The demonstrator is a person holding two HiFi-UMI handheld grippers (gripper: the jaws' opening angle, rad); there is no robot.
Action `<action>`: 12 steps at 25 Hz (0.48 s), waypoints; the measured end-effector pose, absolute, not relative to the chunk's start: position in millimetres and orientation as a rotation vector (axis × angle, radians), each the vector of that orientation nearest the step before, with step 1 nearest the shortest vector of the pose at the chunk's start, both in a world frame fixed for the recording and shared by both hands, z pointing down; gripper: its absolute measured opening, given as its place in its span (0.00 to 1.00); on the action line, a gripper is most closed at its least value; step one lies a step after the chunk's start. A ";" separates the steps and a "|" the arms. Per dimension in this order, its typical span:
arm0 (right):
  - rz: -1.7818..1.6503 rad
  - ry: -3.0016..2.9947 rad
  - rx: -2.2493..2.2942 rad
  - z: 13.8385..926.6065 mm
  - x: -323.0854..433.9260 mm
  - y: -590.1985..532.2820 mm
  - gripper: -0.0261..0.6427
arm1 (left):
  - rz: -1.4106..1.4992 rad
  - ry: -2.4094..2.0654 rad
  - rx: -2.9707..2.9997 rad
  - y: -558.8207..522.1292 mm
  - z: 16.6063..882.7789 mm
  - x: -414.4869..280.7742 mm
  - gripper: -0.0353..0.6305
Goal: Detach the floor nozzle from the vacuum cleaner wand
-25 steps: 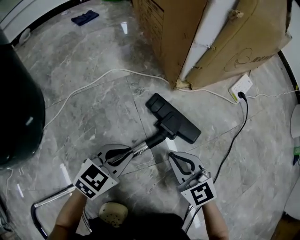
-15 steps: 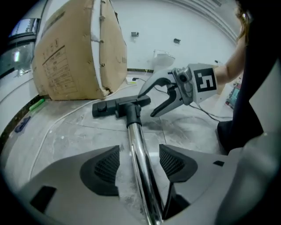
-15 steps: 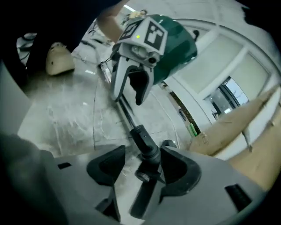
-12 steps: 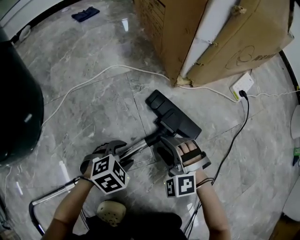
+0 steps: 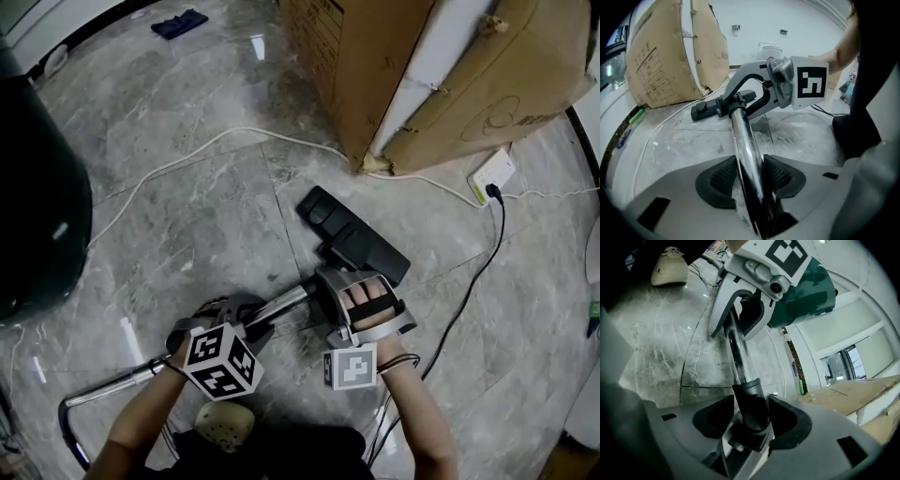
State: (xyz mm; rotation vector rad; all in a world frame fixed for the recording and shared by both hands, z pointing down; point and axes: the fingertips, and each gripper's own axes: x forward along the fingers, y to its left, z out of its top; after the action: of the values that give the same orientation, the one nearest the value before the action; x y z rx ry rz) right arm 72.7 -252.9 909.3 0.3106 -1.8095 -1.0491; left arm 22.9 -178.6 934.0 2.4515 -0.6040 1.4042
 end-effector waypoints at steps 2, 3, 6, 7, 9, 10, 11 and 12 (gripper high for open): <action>-1.068 -1.778 0.293 911.0 73.0 -253.5 0.37 | 1.418 -0.606 2.448 -177.4 934.5 22.8 0.33; -1.081 -1.766 0.287 909.7 72.3 -254.0 0.36 | 1.420 -0.609 2.444 -177.2 934.8 22.4 0.33; -1.092 -1.742 0.268 911.3 74.0 -252.8 0.34 | 1.423 -0.616 2.435 -176.9 935.0 22.1 0.33; -1.092 -1.741 0.262 912.2 74.7 -252.3 0.34 | 1.419 -0.614 2.435 -176.9 934.9 22.2 0.33; -1.088 -1.760 0.267 911.2 75.6 -253.9 0.34 | 1.388 -0.607 2.438 -177.3 933.7 22.3 0.33; -1.065 -1.777 0.289 910.9 78.7 -256.9 0.34 | 1.366 -0.606 2.438 -177.8 932.0 21.7 0.32; -1.022 -1.792 0.331 911.0 85.7 -262.4 0.33 | 1.350 -0.608 2.435 -178.4 929.7 19.6 0.32; -0.968 -1.793 0.389 910.9 96.9 -271.1 0.33 | 1.352 -0.616 2.428 -179.3 927.9 15.0 0.32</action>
State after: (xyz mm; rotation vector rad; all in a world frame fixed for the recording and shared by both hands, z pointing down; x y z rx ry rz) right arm 96.9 -271.1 910.9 0.3889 -1.7933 -0.9676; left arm 15.0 -179.3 927.9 2.4278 -0.6156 1.3516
